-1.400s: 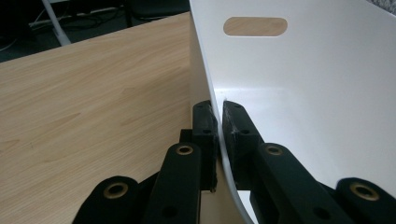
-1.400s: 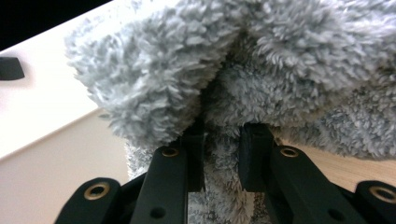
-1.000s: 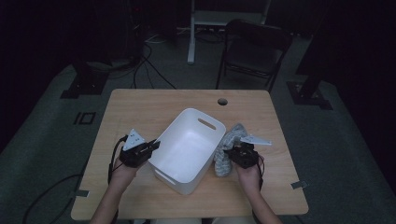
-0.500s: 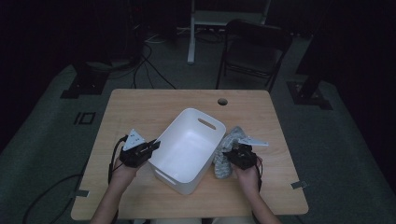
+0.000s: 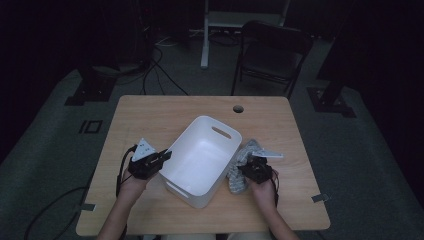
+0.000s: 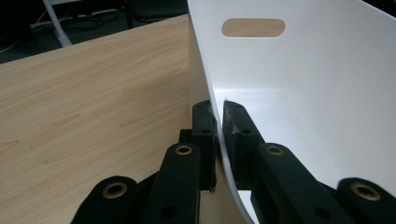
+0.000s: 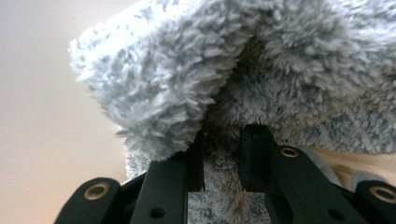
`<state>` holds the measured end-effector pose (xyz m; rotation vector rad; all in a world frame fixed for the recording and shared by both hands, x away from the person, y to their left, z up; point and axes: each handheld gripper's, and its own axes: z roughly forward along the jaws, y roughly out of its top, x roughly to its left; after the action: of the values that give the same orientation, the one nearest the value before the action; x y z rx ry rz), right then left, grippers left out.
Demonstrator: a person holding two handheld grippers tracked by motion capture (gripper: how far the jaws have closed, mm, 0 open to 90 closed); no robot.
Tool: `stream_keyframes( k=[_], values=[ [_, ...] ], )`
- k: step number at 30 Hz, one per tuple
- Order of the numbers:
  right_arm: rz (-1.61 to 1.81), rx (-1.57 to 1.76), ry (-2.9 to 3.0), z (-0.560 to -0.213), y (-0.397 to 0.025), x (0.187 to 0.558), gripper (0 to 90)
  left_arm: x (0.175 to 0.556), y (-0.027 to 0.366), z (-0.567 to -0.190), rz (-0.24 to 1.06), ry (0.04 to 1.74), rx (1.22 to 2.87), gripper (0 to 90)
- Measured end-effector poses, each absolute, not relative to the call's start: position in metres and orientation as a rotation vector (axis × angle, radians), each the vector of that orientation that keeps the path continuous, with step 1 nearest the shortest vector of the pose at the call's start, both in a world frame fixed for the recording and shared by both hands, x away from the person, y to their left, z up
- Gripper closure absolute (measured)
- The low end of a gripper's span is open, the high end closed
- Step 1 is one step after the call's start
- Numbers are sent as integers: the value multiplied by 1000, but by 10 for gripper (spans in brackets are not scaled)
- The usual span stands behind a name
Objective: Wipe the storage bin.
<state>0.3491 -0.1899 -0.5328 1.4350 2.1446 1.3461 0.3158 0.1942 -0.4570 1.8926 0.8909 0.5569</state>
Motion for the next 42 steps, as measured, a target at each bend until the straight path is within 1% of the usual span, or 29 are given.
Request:
stream_keyframes(
  k=[9,17,20,42],
  values=[
    [1355,1418,2139,-525,-191,346,754,316,194,-457,559,900,1887,836],
    [1548,1297,2038,-479,-199,324,753,316,193,-457,559,902,1884,837],
    [1512,1249,2041,-473,-192,318,753,316,193,-457,556,899,1884,837],
    [1434,1341,2118,-507,-187,330,753,316,192,-457,564,886,1896,836]
  ],
)
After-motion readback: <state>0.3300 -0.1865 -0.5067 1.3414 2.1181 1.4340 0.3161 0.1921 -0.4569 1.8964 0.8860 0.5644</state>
